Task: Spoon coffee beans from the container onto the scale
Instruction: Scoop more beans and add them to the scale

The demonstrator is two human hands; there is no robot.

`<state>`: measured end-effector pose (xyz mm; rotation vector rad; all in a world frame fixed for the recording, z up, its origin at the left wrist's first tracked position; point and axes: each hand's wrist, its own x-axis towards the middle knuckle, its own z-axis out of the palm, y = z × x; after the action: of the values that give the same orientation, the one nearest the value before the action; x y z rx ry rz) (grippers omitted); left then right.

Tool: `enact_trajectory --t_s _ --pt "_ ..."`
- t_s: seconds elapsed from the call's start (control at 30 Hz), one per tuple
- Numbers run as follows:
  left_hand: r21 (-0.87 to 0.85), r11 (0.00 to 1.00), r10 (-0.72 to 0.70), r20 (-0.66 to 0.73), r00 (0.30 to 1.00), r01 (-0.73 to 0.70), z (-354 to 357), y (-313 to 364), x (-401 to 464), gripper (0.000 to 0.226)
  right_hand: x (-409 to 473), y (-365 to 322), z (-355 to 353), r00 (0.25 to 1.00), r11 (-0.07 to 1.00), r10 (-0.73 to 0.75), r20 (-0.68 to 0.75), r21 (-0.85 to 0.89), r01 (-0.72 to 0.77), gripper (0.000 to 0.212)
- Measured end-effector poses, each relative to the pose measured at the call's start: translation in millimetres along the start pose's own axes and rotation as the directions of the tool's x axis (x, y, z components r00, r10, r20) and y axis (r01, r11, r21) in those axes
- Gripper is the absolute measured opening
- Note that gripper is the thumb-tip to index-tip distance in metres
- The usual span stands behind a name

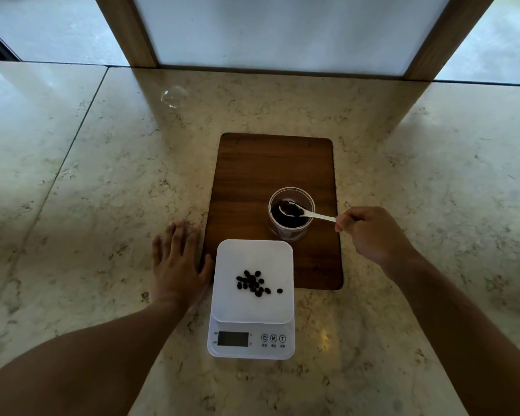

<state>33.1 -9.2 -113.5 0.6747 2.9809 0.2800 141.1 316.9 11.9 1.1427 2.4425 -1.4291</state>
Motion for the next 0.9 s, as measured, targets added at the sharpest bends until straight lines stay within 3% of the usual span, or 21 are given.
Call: enact_trajectory --t_s 0.23,0.67,0.9 --pt "0.013 1.0 -0.001 -0.013 1.0 0.001 4 -3 1 0.07 -25 2 8 0.995 0.995 -0.085 0.06 0.065 0.081 0.031" --pt "-0.007 1.0 0.0 -0.018 1.0 0.0 4 -2 0 0.069 -61 30 48 0.987 0.994 -0.089 0.134 -0.055 0.097 0.027" --pt "-0.023 1.0 -0.002 -0.018 1.0 0.002 1 0 0 0.069 -69 39 56 0.939 0.933 -0.343 -0.025 -0.123 0.337 0.017"
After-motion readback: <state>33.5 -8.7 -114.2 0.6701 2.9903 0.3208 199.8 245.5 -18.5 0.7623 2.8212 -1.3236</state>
